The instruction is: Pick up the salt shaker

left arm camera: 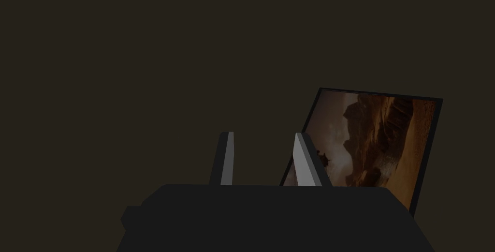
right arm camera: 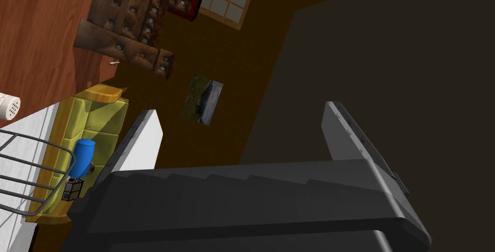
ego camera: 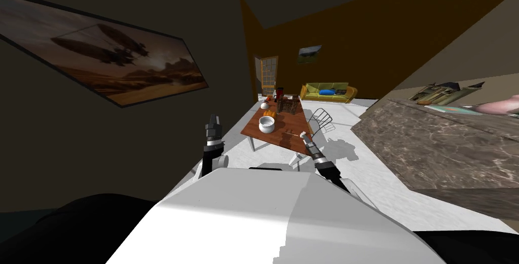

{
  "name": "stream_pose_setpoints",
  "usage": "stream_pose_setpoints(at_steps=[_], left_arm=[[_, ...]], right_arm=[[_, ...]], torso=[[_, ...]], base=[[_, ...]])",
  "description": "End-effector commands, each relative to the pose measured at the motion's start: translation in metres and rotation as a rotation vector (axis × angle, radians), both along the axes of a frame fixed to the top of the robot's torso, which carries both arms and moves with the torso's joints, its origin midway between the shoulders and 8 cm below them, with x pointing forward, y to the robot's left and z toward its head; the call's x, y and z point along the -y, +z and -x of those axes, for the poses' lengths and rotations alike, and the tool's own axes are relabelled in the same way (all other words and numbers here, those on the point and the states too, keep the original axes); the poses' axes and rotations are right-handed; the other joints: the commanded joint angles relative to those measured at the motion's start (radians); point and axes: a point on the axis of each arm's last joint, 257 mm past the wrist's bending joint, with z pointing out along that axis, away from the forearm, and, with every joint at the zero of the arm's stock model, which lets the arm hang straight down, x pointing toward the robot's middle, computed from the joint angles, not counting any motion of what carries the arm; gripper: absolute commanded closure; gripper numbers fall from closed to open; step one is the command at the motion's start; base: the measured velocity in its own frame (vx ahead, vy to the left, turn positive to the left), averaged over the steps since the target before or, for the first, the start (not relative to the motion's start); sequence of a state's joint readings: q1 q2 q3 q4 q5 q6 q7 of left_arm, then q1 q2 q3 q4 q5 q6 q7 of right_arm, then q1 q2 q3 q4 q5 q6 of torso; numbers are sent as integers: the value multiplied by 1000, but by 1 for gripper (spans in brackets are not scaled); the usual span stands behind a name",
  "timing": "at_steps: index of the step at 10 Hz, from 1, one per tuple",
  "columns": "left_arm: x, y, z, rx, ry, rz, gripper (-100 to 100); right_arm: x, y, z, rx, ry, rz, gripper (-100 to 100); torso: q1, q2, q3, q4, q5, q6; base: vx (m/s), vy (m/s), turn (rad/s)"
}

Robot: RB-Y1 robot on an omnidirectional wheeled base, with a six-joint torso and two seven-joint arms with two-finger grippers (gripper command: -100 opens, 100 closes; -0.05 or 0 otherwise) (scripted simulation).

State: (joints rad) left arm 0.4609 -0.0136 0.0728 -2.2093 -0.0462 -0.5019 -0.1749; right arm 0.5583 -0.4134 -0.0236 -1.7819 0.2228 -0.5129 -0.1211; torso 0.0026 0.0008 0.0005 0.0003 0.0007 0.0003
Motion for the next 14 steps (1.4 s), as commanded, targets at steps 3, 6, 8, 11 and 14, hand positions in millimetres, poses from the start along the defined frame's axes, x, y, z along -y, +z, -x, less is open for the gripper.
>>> stream_pose_setpoints(at_steps=[3,6,8,11,14], left_arm=[[0,0,0,0,0,0,0],[0,0,0,0,0,0,0],[0,0,0,0,0,0,0],[0,0,0,0,0,0,0],[0,0,0,0,0,0,0]], right_arm=[[19,-46,16,-115,30,85,-100],[34,-77,27,-192,33,127,-100],[46,-99,38,-249,45,170,-100],[62,-124,51,-318,51,215,-100],[84,-153,70,-401,48,262,-100]], torso=[[0,0,0,0,0,0],[0,-1,0,0,0,-1],[-2,0,0,0,0,0],[-2,0,0,0,0,0],[-1,-1,-1,0,0,-1]], base=[[0,52,96],[1,39,95],[1,24,69],[5,27,70],[7,37,100]])
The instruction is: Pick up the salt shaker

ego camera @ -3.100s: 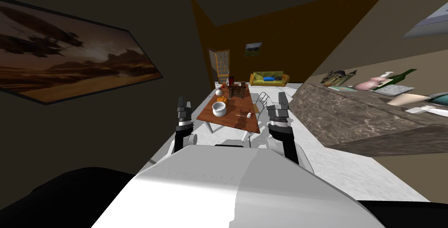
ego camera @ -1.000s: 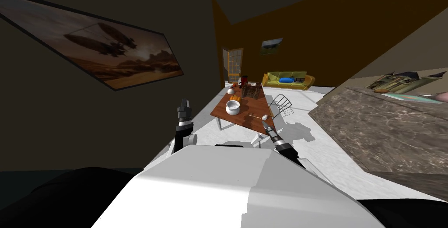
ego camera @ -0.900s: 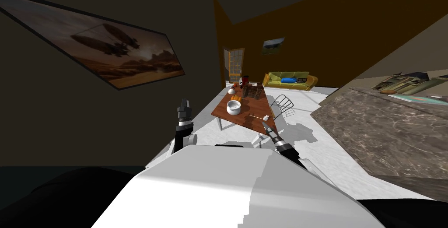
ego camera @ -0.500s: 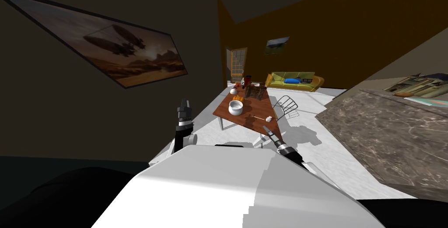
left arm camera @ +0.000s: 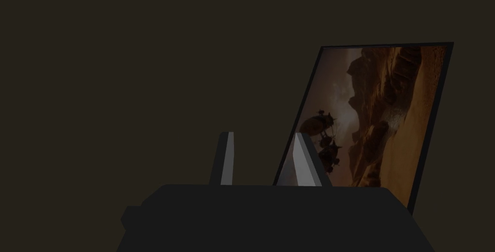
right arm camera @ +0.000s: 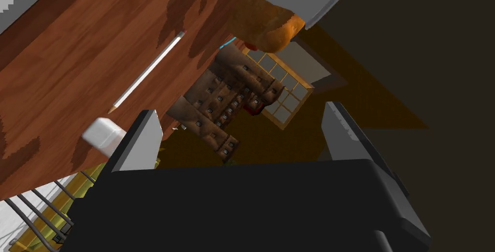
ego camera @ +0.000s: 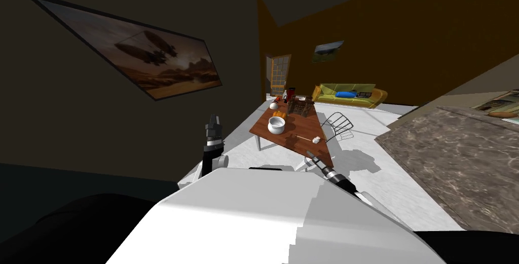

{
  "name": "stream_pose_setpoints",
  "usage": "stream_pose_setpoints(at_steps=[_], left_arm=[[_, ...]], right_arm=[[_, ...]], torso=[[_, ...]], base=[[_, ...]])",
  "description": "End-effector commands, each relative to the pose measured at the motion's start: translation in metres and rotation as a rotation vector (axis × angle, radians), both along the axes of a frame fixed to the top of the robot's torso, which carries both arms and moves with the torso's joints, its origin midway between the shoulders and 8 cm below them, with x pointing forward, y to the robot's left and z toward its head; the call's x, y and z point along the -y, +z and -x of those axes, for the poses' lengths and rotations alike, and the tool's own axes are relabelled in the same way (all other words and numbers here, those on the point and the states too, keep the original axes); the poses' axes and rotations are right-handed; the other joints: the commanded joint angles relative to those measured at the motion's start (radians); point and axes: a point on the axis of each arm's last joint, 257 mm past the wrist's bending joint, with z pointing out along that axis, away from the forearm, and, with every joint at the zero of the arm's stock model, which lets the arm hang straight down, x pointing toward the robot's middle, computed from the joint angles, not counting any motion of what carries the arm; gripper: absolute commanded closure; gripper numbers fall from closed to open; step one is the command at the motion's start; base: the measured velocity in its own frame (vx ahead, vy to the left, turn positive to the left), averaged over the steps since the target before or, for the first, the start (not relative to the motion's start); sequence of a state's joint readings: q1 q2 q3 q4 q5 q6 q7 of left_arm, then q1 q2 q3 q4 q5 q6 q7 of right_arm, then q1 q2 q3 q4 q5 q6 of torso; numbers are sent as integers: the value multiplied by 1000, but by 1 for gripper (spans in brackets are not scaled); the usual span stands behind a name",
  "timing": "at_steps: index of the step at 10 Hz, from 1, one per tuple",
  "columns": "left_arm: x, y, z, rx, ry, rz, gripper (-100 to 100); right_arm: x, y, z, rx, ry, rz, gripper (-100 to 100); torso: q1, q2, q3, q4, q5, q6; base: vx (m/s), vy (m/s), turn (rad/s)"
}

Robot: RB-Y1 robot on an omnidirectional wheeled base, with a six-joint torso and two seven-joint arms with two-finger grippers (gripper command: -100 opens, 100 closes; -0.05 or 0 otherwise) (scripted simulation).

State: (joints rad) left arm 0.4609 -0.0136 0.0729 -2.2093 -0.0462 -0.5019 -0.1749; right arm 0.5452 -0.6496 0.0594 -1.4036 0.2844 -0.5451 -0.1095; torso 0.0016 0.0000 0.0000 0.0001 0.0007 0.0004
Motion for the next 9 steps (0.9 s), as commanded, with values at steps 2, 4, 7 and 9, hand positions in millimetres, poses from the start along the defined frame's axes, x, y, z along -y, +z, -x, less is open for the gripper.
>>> stream_pose_setpoints(at_steps=[2,4,7,9], left_arm=[[0,0,0,0,0,0,0],[0,0,0,0,0,0,0],[0,0,0,0,0,0,0],[0,0,0,0,0,0,0]], right_arm=[[30,-34,31,-119,21,89,-100],[52,-48,46,-179,33,146,-100],[69,-60,59,-231,45,193,-100],[93,-74,78,-297,44,245,-100]], torso=[[0,0,0,0,0,-1],[0,-1,0,0,0,0],[-1,0,0,0,0,0],[-1,0,0,0,0,0]], base=[[20,40,213],[17,26,91],[9,14,86],[15,14,118]])
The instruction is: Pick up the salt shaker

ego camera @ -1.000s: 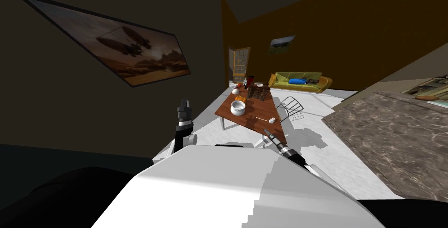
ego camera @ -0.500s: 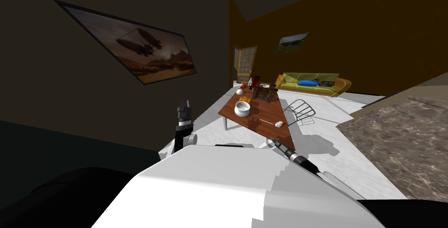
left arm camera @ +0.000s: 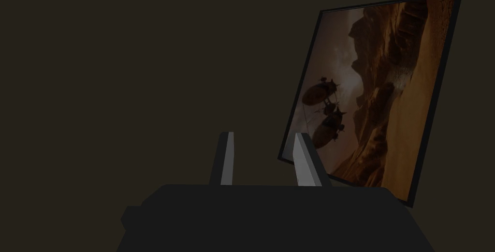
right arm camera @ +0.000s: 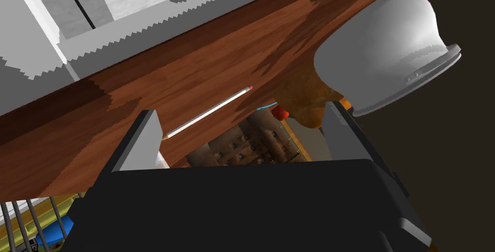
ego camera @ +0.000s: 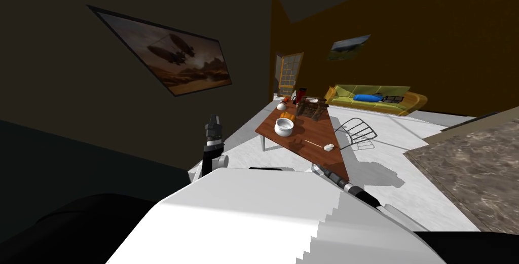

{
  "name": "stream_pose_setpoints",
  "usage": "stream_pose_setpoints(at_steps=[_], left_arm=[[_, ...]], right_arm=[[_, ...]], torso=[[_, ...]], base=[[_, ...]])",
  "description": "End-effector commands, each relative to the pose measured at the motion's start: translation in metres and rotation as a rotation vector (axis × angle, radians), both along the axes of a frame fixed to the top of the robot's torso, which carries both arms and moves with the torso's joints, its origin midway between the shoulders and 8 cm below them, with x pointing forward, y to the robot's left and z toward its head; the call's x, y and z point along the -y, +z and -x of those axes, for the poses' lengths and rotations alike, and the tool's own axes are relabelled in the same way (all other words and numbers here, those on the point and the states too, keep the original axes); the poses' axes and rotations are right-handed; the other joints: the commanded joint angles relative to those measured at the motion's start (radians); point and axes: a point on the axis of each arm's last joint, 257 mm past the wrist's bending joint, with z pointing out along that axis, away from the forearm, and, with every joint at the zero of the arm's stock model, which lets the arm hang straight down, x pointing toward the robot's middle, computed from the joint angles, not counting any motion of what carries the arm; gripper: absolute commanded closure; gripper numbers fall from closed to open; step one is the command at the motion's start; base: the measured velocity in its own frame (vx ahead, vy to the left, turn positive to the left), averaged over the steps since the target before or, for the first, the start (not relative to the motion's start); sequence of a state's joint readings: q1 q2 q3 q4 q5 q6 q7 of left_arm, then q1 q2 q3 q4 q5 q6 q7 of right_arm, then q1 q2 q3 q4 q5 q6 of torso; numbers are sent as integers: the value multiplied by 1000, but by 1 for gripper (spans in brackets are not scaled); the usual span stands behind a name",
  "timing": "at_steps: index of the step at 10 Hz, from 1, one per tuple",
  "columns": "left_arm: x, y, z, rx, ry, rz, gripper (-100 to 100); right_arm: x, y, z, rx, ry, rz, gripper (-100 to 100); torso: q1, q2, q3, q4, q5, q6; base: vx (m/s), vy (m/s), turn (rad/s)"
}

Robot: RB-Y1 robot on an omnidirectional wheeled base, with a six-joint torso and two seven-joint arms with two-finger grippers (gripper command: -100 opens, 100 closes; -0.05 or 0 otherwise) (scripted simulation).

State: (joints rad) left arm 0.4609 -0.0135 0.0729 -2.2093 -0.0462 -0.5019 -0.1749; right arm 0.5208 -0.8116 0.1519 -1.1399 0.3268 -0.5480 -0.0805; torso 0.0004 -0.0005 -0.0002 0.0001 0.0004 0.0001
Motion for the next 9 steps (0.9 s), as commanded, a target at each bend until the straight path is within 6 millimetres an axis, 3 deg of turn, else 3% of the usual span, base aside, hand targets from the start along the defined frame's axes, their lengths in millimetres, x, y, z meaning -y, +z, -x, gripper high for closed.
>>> stream_pose_setpoints(at_steps=[1,2,3,4,9], left_arm=[[0,0,0,0,0,0,0],[0,0,0,0,0,0,0],[0,0,0,0,0,0,0],[0,0,0,0,0,0,0],[0,0,0,0,0,0,0]], right_arm=[[16,-7,12,-39,-6,32,-100],[34,-14,25,-87,6,79,-100],[36,-16,27,-93,1,82,-100],[53,-20,38,-135,16,127,-100],[98,-28,68,-237,24,229,-100]], torso=[[0,0,0,0,0,0],[0,0,0,0,0,1],[0,0,0,0,0,0],[0,0,0,0,0,1],[-1,-1,0,0,0,0]], base=[[19,11,77],[24,11,166],[18,6,93],[15,8,144],[21,1,115]])
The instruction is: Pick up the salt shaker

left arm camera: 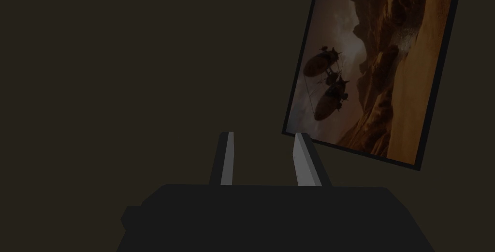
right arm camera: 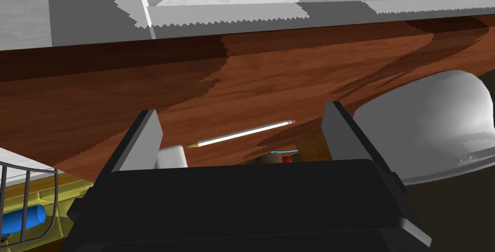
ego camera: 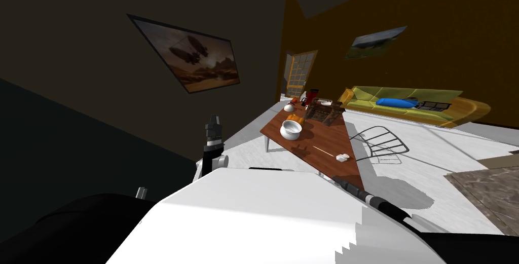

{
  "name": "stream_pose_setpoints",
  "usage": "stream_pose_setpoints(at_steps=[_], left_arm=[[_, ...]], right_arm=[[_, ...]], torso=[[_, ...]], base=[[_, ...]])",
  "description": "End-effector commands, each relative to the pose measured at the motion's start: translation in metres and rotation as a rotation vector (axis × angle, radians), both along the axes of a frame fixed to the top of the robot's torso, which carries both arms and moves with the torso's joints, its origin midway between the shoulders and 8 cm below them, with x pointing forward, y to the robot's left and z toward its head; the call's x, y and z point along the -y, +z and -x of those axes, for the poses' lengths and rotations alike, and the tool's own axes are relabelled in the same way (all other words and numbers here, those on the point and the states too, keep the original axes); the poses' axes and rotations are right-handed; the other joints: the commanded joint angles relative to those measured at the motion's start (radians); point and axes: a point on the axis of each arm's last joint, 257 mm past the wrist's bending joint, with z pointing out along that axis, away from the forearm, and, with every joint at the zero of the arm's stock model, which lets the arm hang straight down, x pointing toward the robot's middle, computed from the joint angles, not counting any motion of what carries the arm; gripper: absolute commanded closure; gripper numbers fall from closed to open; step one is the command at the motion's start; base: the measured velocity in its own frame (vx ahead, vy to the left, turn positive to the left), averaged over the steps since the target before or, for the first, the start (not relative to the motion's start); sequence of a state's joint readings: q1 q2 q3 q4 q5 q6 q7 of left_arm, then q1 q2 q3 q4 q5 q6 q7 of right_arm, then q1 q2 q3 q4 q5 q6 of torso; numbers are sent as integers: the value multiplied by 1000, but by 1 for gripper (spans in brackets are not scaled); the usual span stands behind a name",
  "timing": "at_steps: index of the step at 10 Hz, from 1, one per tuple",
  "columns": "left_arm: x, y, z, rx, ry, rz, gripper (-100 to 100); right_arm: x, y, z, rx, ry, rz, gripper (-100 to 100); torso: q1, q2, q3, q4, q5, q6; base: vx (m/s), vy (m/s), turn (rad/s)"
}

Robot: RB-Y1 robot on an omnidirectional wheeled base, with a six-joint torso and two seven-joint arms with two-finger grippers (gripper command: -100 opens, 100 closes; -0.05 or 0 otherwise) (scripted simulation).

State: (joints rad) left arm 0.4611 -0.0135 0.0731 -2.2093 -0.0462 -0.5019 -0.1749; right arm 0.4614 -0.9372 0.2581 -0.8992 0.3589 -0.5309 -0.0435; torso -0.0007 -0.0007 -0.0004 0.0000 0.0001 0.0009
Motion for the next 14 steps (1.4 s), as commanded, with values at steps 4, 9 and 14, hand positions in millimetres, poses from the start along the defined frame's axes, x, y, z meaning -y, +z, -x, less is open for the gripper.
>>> stream_pose_setpoints(at_steps=[4,9,14], left_arm=[[0,0,0,0,0,0,0],[0,0,0,0,0,0,0],[0,0,0,0,0,0,0]], right_arm=[[43,-1,27,-94,14,103,-100],[104,10,56,-222,51,261,-100],[140,21,66,-300,88,370,-100]], torso=[[0,0,0,0,0,-1],[-1,-1,0,0,0,0],[-2,-1,0,0,-1,0]], base=[[20,-8,122],[26,-27,157],[18,-33,142]])
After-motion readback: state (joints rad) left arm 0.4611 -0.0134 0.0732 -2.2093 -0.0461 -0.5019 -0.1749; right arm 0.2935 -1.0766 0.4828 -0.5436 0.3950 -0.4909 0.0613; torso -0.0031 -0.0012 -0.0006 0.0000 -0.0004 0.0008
